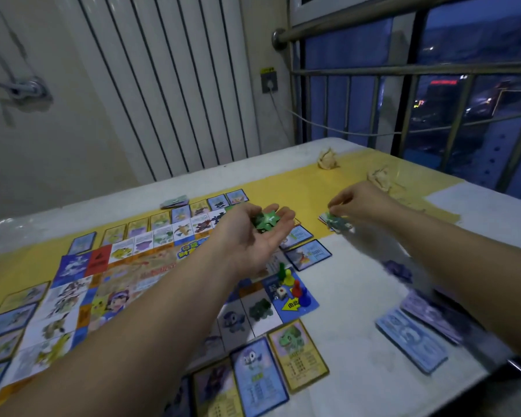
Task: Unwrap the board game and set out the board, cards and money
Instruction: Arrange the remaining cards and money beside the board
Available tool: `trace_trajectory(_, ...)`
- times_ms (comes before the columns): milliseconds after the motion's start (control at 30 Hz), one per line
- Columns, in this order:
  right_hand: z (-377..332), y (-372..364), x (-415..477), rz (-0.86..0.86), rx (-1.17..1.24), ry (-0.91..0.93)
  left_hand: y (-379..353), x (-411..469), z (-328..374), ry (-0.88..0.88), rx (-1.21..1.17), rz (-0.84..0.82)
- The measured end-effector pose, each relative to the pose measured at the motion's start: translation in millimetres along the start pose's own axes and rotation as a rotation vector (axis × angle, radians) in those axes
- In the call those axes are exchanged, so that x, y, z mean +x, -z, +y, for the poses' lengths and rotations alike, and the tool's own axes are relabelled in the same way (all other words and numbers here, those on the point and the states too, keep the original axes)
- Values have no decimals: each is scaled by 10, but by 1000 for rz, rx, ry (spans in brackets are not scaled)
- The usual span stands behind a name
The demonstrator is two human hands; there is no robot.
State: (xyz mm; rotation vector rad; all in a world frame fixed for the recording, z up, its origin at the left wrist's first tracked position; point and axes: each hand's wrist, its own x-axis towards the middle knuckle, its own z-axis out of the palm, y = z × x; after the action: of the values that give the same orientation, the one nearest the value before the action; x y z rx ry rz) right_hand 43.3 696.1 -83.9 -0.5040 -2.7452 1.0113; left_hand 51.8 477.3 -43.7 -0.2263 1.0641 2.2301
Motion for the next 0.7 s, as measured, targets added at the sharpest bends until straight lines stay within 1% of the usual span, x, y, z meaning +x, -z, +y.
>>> trace_trajectory(100,72,-65,90,40,-138,-48,68,10,40,-4,28,12)
trace_trajectory(133,36,-73,92,55,-139,-37,94,11,54,-5,41,14)
trace_trajectory(233,-243,-104,-15,35,-24,110,186,19,106,-17,90,13)
trace_trajectory(333,-663,-199,-248,-75,146,250,289,-18,170,-39,127,19)
trace_trajectory(433,-1020,-360,-451,-203,239,313,440,-120,259,-77,184,22)
trace_trajectory(533,-1309,-493,-624,-280,333,361,674,-236,402,-139,207,76)
trace_trajectory(600,-1477,-586,-705,-301,380,379,823,-327,504,-174,225,78)
trace_trajectory(700,-1711,-793,-751,-279,348,401,1036,-448,633,-241,259,61)
